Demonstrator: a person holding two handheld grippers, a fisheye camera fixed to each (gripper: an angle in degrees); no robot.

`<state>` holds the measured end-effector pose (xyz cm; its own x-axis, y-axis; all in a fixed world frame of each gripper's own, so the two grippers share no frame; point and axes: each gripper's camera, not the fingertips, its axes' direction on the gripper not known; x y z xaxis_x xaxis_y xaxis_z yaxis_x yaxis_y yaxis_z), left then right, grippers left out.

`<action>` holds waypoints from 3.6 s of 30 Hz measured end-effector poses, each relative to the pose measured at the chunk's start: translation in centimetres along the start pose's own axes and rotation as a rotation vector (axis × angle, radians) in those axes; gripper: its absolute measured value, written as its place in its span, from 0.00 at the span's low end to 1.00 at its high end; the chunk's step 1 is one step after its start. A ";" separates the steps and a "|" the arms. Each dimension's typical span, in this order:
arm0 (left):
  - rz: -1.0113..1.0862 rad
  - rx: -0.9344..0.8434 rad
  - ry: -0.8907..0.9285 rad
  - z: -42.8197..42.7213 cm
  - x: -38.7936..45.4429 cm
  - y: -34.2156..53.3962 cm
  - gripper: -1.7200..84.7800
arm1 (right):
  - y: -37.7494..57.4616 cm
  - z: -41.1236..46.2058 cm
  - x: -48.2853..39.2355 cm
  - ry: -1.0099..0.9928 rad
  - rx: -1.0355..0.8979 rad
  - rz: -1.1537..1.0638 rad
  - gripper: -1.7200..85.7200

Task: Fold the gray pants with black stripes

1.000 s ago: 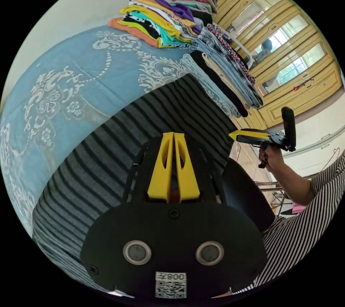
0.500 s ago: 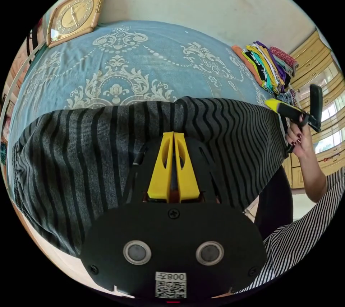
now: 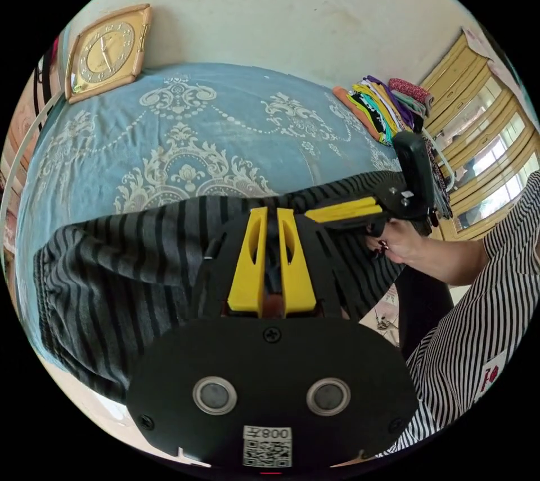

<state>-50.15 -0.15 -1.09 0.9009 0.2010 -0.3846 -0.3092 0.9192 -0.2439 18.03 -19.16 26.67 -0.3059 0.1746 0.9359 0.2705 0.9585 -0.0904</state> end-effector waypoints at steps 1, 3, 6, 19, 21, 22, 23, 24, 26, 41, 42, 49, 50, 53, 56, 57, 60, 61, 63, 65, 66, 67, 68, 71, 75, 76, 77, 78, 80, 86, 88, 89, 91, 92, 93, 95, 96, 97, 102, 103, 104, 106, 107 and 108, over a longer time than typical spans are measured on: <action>0.017 -0.011 0.023 -0.2 -1.1 -0.8 0.09 | 0.5 0.8 -0.1 0.010 -0.002 -0.019 0.02; 0.038 -0.069 0.032 0.1 -2.8 -1.6 0.09 | 1.1 2.2 -0.2 0.024 -0.010 -0.041 0.02; 0.068 -0.184 0.002 0.8 -4.4 -0.9 0.08 | 1.5 3.7 0.4 0.028 -0.005 -0.055 0.02; 0.028 -0.192 0.013 -1.8 -10.8 0.1 0.12 | 1.5 9.9 7.6 -0.086 -0.054 -0.002 0.02; 0.035 -0.227 0.049 -1.2 -11.9 -0.1 0.11 | 1.4 10.6 8.4 -0.085 -0.055 -0.003 0.02; 0.040 -0.253 0.090 -0.9 -12.5 -0.2 0.10 | 1.4 11.0 8.9 -0.084 -0.056 -0.003 0.02; 0.035 -0.249 0.099 -1.1 -13.1 -0.2 0.08 | 1.3 11.2 9.2 -0.085 -0.057 -0.003 0.02; 0.033 -0.238 0.107 -1.3 -13.4 -0.1 0.08 | 1.3 11.5 9.7 -0.090 -0.056 0.000 0.02; 0.028 -0.184 0.112 -2.8 -14.2 -0.1 0.07 | 1.2 11.8 10.7 -0.101 -0.054 0.006 0.02; -0.247 0.133 0.146 -5.7 -24.8 -1.9 0.03 | -1.7 7.8 18.4 -0.018 0.148 0.029 0.02; -0.252 0.119 0.154 -5.4 -25.2 -2.0 0.03 | -2.2 9.0 19.3 0.013 0.110 0.036 0.02; -0.136 -0.086 0.128 -3.8 -24.8 -1.7 0.10 | -3.9 15.6 23.5 0.042 -0.126 0.107 0.02; -0.146 -0.135 0.106 -3.2 -25.1 -1.5 0.11 | -3.9 15.7 23.5 0.048 -0.117 0.106 0.02; -0.172 -0.234 0.123 -1.8 -26.0 -1.3 0.12 | -4.0 16.2 23.8 0.060 -0.126 0.089 0.02; -0.165 -0.259 0.242 -1.4 -26.9 -1.2 0.08 | -4.0 16.6 24.5 0.039 -0.125 0.087 0.02; -0.156 -0.249 0.244 -1.6 -26.9 -1.1 0.07 | -4.0 16.7 24.8 0.023 -0.125 0.098 0.02; -0.043 -0.117 0.257 -4.2 -26.0 0.3 0.06 | -4.0 16.1 25.4 -0.043 -0.111 0.095 0.02; 0.024 -0.039 0.258 -5.8 -25.3 1.3 0.06 | -3.9 15.1 25.7 -0.109 -0.069 0.097 0.02; 0.100 0.025 0.266 -7.5 -24.5 3.0 0.05 | -3.8 13.0 26.2 -0.169 0.023 0.107 0.02; 0.133 0.067 0.285 -8.9 -23.9 4.9 0.05 | -4.0 11.0 26.9 -0.199 0.119 0.116 0.03; 0.140 0.076 0.289 -9.2 -23.7 5.3 0.05 | -4.4 10.1 27.2 -0.212 0.164 0.099 0.03; 0.150 0.090 0.291 -9.6 -23.5 6.0 0.05 | -5.3 9.7 27.3 -0.218 0.170 0.051 0.03; 0.158 0.100 0.293 -10.0 -23.2 6.7 0.05 | -5.9 9.8 27.2 -0.220 0.158 0.021 0.04; 0.161 0.116 0.308 -10.6 -22.9 7.8 0.05 | -9.1 12.0 26.7 -0.206 -0.003 -0.112 0.07; 0.184 0.111 0.308 -10.9 -22.3 8.6 0.05 | -12.5 16.0 24.6 -0.198 -0.245 -0.297 0.10; 0.194 0.103 0.305 -11.0 -22.1 8.7 0.05 | -13.1 16.9 24.0 -0.159 -0.286 -0.334 0.10; 0.203 0.102 0.305 -11.1 -21.9 8.8 0.05 | -13.3 17.2 23.8 -0.151 -0.297 -0.348 0.10; 0.207 0.102 0.304 -11.2 -21.8 8.9 0.05 | -13.8 17.9 23.5 -0.171 -0.323 -0.374 0.10; 0.228 0.096 0.300 -11.3 -21.4 8.9 0.05 | -14.4 18.9 23.3 -0.235 -0.367 -0.378 0.10; 0.261 0.097 0.246 -11.4 -20.2 8.3 0.04 | -15.3 19.6 23.2 -0.297 -0.378 -0.350 0.04; 0.245 0.115 0.204 -11.4 -19.9 7.9 0.04 | -15.8 17.9 23.1 -0.206 -0.289 -0.323 0.03; 0.215 0.137 0.173 -11.5 -19.8 7.7 0.04 | -15.9 17.7 23.1 -0.189 -0.277 -0.312 0.03; 0.177 0.204 0.150 -11.9 -19.5 7.6 0.03 | -16.2 17.6 22.9 -0.083 -0.266 -0.275 0.03; 0.162 0.233 0.155 -12.0 -19.1 7.6 0.03 | -16.2 17.8 22.8 -0.059 -0.268 -0.265 0.03; 0.160 0.235 0.162 -12.0 -18.8 7.5 0.03 | -16.2 18.3 22.7 -0.034 -0.272 -0.244 0.03; 0.159 0.162 0.164 -10.4 -17.5 7.4 0.02 | -16.2 19.3 22.4 0.007 -0.283 -0.226 0.03; 0.159 0.128 0.150 -9.7 -17.1 7.3 0.02 | -16.3 20.0 22.0 0.041 -0.293 -0.225 0.03; 0.156 0.044 0.103 -8.0 -16.5 7.2 0.02 | -16.4 20.7 21.6 0.072 -0.310 -0.226 0.03; 0.138 -0.110 -0.031 -4.4 -15.0 7.4 0.02 | -16.6 21.6 19.7 0.125 -0.336 -0.222 0.03; 0.119 -0.103 -0.021 -4.7 -14.8 7.5 0.02 | -16.5 21.1 19.3 0.117 -0.321 -0.214 0.02; 0.112 -0.063 -0.041 -5.4 -14.2 7.8 0.02 | -16.4 20.8 19.2 0.113 -0.309 -0.201 0.02; 0.122 -0.016 -0.059 -6.7 -13.2 8.4 0.02 | -15.8 18.5 18.2 0.182 -0.211 -0.150 0.02; 0.108 0.000 -0.045 -7.5 -12.7 8.8 0.02 | -15.5 17.8 17.8 0.207 -0.183 -0.140 0.02; 0.103 0.010 -0.041 -7.9 -12.5 9.1 0.02 | -14.9 16.5 17.0 0.217 -0.144 -0.125 0.02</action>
<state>-66.62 3.02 -5.52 0.8763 0.3081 -0.3703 -0.3980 0.8961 -0.1963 -6.24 -26.75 38.28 -0.1469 -0.0099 0.9891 0.3743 0.9250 0.0649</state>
